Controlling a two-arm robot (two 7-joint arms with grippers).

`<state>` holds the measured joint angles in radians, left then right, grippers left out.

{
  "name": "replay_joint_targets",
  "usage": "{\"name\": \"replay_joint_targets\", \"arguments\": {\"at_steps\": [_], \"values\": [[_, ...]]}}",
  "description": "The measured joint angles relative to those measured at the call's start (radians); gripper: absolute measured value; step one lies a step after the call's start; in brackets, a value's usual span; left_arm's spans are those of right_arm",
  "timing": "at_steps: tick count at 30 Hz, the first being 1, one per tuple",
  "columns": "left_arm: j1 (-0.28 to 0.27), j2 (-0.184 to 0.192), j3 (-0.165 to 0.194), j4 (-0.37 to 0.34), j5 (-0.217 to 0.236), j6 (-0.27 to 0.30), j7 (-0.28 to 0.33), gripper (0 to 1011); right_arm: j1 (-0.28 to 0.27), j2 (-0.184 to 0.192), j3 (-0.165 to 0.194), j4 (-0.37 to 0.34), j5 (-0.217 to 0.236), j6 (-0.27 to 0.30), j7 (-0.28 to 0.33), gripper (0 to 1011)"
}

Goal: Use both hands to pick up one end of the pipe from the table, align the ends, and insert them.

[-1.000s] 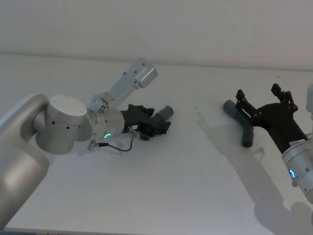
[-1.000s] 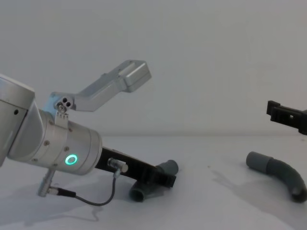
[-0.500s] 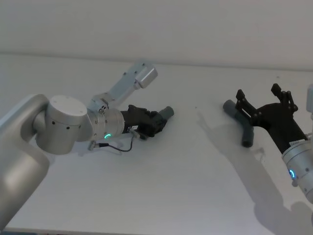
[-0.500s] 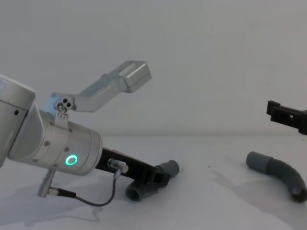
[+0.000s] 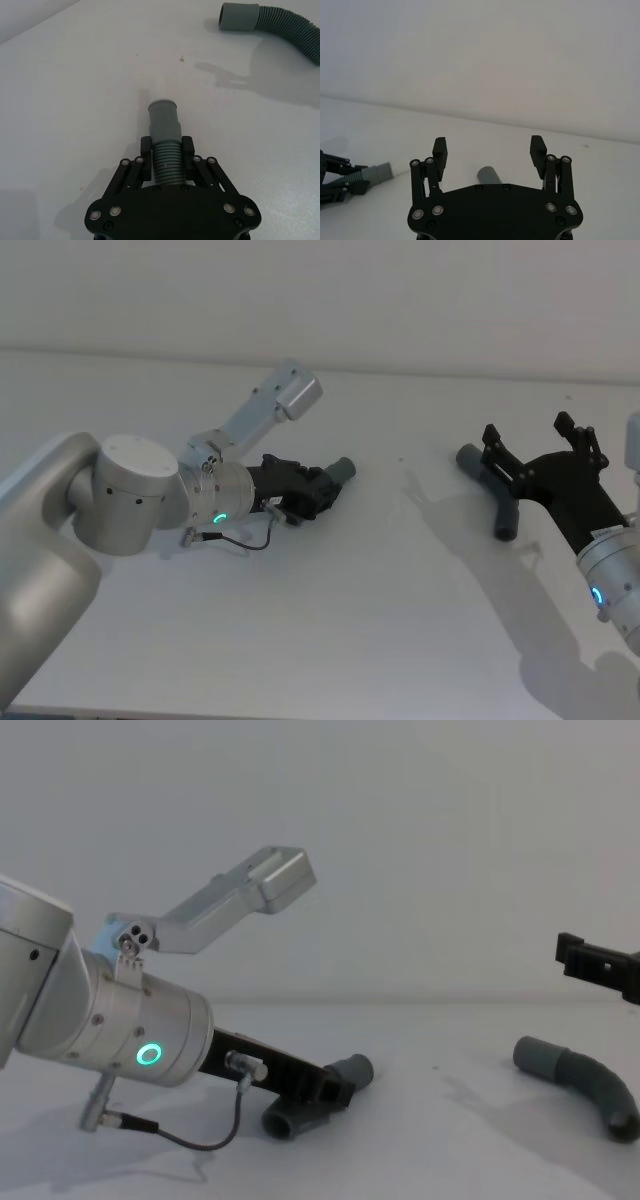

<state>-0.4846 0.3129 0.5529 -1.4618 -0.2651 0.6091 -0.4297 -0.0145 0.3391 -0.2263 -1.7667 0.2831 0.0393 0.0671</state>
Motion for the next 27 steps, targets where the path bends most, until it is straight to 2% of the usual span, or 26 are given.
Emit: {"name": "replay_joint_targets", "arguments": {"at_steps": [9,15,18,27], "values": [[0.0,0.0,0.0,0.0,0.0,0.0,0.0,343,0.009,0.023,-0.011,-0.008,-0.029,0.058,0.007,1004],[0.0,0.0,0.0,0.0,0.0,0.0,0.0,343,0.028,0.047,-0.025,-0.012,-0.053,0.134,0.021,1004],[0.0,0.0,0.0,0.0,0.0,0.0,0.0,343,0.045,0.061,-0.034,-0.012,-0.066,0.194,0.031,1004],[0.0,0.0,0.0,0.0,0.0,0.0,0.0,343,0.077,0.067,-0.037,-0.004,-0.068,0.32,0.05,1004]]}}
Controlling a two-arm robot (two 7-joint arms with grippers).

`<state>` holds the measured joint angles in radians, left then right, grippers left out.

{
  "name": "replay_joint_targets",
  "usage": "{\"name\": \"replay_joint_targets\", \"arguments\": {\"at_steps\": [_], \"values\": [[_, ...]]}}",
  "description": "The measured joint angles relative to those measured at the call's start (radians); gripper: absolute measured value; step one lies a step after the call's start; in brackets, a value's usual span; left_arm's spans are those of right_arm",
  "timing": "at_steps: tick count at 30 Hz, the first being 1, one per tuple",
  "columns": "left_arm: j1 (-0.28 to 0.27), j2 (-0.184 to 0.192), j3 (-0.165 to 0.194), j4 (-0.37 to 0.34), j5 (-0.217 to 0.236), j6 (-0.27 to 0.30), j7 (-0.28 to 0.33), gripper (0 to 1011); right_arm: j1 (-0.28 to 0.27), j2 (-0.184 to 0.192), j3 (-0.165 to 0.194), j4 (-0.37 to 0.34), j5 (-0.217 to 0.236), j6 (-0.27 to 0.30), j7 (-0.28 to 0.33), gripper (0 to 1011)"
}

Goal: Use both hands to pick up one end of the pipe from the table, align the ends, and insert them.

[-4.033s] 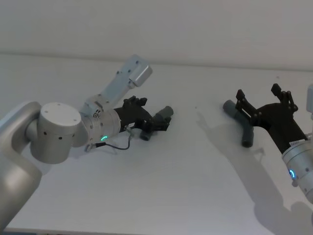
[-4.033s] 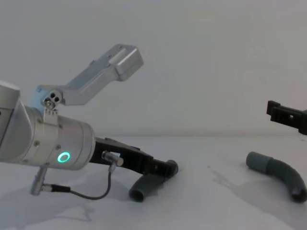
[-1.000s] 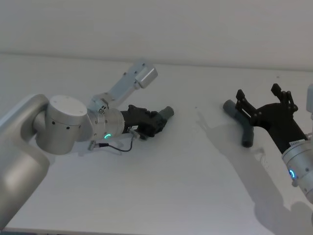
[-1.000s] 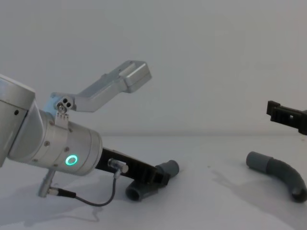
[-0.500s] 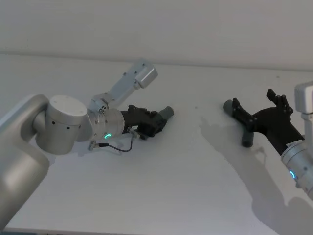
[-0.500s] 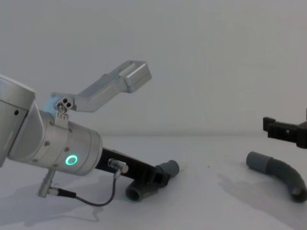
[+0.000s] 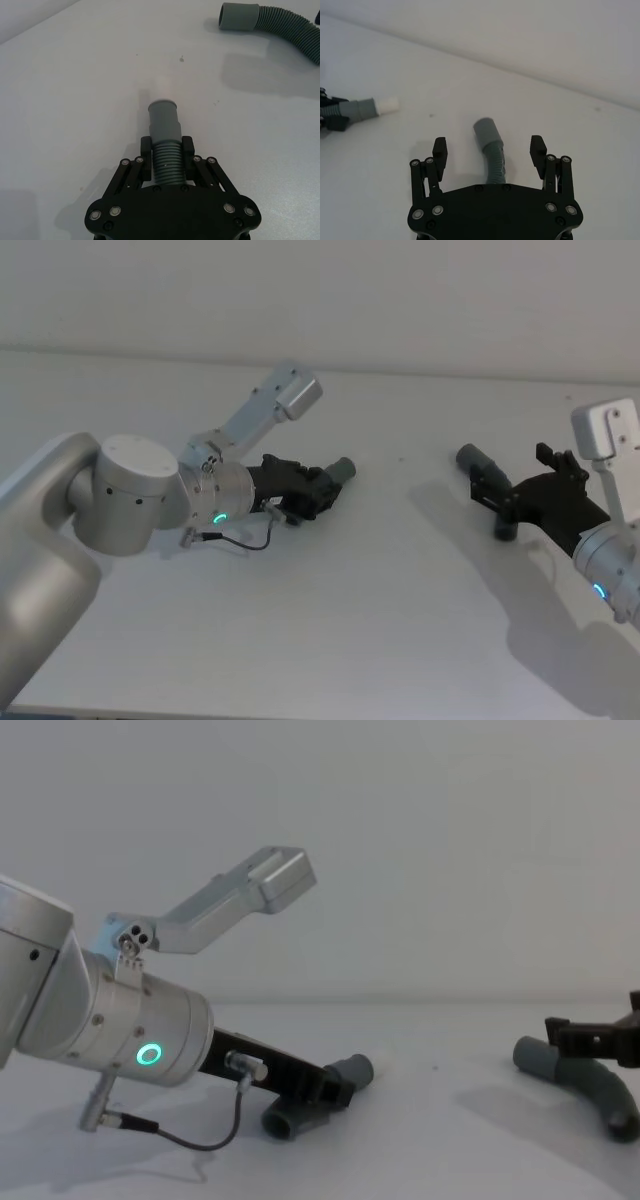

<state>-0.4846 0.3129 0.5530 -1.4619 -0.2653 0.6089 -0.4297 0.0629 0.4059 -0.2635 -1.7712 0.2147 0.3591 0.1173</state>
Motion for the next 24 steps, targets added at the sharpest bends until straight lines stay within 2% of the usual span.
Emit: {"name": "replay_joint_targets", "arguments": {"at_steps": [11,24], "values": [[0.0,0.0,0.0,0.0,0.0,0.0,0.0,343,0.03,-0.033,0.032,0.021,0.046,0.126,0.015,1004],[0.0,0.0,0.0,0.0,0.0,0.0,0.0,343,0.071,-0.048,0.036,0.064,0.063,0.178,0.049,1004]]}}
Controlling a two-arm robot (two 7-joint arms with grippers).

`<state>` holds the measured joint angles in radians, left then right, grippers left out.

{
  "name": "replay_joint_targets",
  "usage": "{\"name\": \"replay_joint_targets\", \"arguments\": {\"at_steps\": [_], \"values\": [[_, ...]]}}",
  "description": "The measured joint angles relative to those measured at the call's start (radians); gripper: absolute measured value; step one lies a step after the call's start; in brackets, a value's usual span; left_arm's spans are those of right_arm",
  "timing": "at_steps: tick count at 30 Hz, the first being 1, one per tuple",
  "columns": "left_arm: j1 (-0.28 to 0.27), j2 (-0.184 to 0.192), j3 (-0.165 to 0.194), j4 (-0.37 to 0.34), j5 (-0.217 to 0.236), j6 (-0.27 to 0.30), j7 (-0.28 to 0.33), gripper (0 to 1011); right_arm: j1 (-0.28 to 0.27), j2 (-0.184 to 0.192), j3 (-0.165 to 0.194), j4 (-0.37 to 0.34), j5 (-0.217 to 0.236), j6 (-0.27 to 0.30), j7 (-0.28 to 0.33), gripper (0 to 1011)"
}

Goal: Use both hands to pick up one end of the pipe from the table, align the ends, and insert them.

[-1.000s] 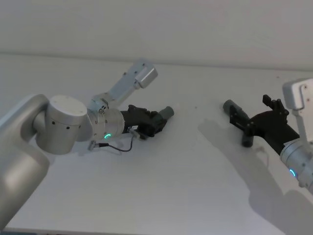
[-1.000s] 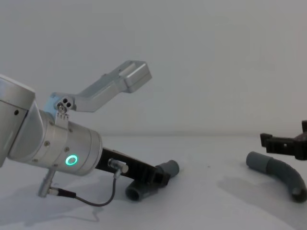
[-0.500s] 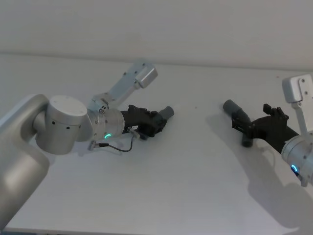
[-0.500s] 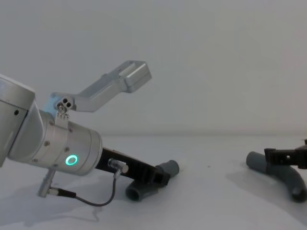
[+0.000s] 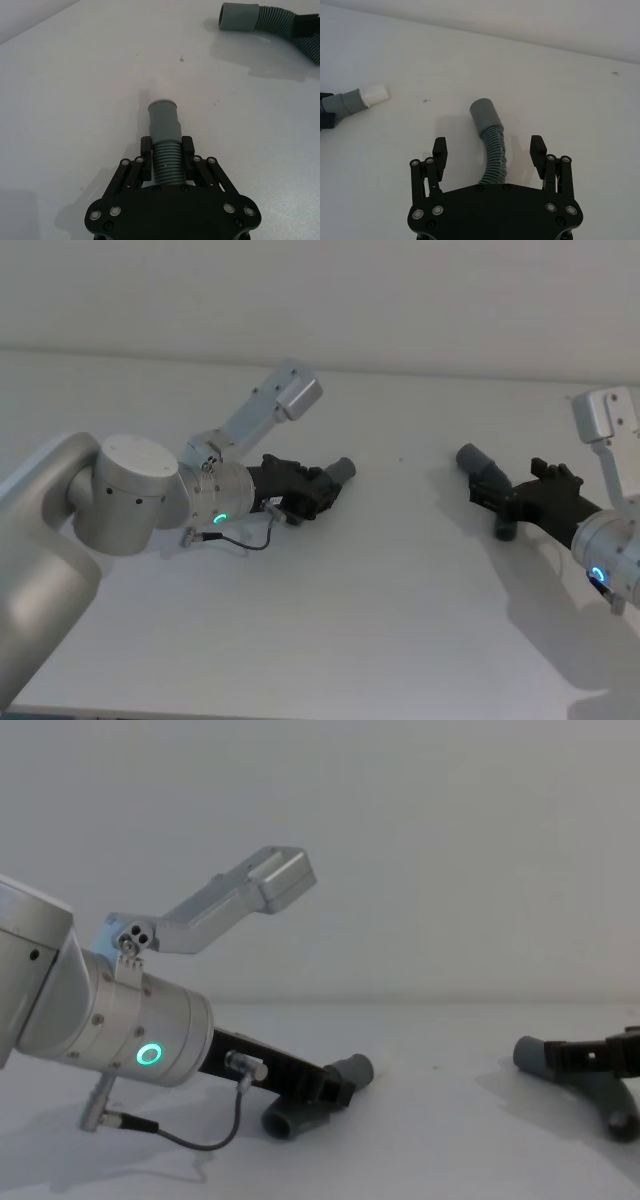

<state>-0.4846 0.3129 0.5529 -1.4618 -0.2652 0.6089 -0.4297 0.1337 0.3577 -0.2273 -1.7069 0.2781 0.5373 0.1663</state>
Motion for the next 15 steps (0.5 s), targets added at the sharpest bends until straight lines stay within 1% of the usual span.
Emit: {"name": "replay_joint_targets", "arguments": {"at_steps": [15], "values": [[0.0,0.0,0.0,0.0,0.0,0.0,0.0,343,0.047,-0.017,-0.014,0.074,-0.01,0.016,0.024,1004]]}}
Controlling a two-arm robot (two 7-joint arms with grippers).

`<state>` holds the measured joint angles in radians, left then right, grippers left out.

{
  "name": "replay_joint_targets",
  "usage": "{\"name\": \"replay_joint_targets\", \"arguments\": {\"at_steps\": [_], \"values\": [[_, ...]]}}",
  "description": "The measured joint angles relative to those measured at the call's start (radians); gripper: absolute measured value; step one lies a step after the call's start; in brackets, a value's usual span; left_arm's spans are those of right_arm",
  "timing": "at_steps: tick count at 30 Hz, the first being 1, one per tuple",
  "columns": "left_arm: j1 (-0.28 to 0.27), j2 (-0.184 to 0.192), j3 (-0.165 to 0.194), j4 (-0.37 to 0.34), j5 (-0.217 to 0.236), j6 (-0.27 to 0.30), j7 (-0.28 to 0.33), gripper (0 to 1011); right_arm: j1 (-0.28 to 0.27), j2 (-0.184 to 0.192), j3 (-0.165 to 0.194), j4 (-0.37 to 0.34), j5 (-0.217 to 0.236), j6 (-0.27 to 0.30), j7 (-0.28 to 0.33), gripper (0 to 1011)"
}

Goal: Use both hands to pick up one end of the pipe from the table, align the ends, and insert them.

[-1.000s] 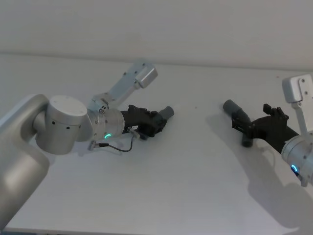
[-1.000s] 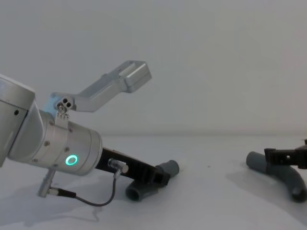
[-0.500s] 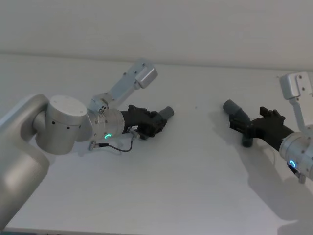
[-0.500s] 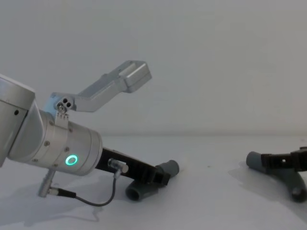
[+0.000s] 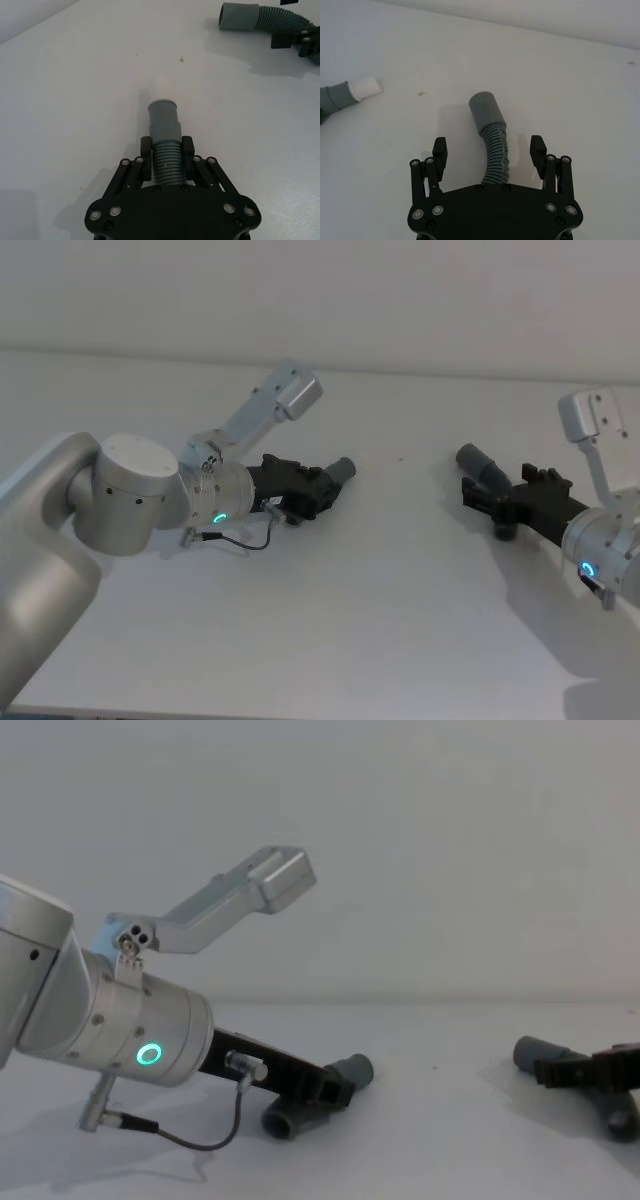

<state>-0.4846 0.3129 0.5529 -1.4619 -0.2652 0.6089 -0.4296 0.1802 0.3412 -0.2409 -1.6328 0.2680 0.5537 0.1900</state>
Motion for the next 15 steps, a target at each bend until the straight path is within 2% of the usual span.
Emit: {"name": "replay_joint_targets", "arguments": {"at_steps": [15], "values": [[0.0,0.0,0.0,0.0,0.0,0.0,0.0,343,0.026,-0.033,0.011,0.049,-0.001,0.029,-0.008,1004]]}}
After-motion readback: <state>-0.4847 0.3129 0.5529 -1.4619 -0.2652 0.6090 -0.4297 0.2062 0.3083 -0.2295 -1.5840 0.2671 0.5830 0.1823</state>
